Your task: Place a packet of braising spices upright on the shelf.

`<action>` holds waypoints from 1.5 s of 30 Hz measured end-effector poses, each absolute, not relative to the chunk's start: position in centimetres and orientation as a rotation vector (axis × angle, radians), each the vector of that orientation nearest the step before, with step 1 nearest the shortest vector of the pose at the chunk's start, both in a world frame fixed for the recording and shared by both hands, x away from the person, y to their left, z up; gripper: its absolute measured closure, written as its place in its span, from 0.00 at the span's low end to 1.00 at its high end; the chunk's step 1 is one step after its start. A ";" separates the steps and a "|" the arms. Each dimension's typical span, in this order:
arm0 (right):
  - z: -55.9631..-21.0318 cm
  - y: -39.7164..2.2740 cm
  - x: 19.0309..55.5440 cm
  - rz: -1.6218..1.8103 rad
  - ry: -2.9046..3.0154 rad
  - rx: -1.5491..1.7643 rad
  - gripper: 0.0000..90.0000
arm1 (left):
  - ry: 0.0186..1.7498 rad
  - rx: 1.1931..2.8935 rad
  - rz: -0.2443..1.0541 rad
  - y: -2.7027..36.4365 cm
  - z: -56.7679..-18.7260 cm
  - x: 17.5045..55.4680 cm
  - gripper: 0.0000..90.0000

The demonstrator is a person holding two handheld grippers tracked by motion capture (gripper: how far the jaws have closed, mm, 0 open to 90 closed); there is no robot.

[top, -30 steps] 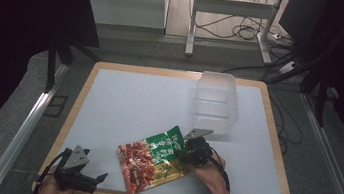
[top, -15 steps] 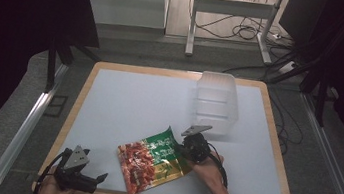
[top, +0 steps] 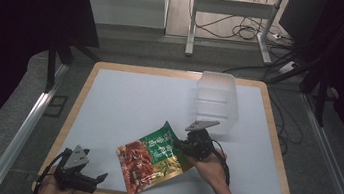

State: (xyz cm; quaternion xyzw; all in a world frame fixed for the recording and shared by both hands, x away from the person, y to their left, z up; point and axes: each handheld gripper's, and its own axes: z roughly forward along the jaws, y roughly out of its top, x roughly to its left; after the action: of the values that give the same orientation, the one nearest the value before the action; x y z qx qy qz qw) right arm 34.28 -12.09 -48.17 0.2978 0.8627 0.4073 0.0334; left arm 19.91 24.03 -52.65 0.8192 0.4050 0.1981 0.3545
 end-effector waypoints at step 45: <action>-35.2 -10.9 36.8 1.523 2.563 0.867 0.99 | 1.054 2.102 0.514 24.3 -52.6 19.9 0.00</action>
State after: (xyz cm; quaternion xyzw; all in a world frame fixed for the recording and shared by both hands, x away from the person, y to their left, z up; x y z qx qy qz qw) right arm 36.78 -10.90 -35.19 0.2793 0.8253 0.4905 0.0186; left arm 19.91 24.28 -52.60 0.8152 0.4085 0.1992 0.3591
